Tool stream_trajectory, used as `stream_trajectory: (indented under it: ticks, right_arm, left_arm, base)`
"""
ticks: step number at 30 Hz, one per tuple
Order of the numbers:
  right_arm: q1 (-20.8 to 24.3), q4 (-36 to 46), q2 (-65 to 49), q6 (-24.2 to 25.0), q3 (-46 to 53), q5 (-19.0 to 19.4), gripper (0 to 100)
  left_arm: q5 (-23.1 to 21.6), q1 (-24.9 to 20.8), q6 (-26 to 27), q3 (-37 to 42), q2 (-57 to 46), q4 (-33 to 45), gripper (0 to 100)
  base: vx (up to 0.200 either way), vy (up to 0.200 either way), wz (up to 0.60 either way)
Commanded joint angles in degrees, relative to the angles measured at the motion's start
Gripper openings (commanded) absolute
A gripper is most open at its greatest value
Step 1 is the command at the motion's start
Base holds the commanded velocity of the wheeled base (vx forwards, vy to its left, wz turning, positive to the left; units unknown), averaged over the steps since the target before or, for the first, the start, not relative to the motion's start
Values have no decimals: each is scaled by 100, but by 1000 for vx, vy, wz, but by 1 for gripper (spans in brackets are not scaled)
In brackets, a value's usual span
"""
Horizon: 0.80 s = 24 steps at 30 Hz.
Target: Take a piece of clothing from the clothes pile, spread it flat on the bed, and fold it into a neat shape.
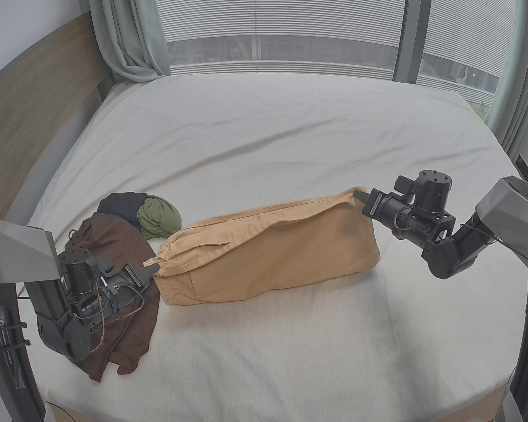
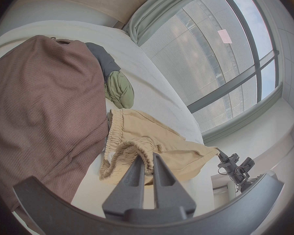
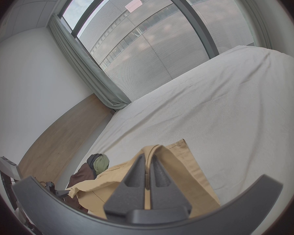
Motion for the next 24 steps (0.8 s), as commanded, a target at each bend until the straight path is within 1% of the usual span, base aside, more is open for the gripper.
stream_trajectory:
  ticks: [1,10,24]
  right_arm:
    - [-13,127,128,-63,-290,4,0]
    - [-39,215,558,-72,-783,-23,0]
    - [-4,180,884,-63,-1055,-31,0]
  left_arm:
    - [8,15,-17,-104,37,-5,0]
    - [192,-29,-17,-570,415,-5,0]
    - [184,33,-26,-860,565,-5,0]
  base:
    - [0,0,0]
    - [0,0,0]
    - [0,0,0]
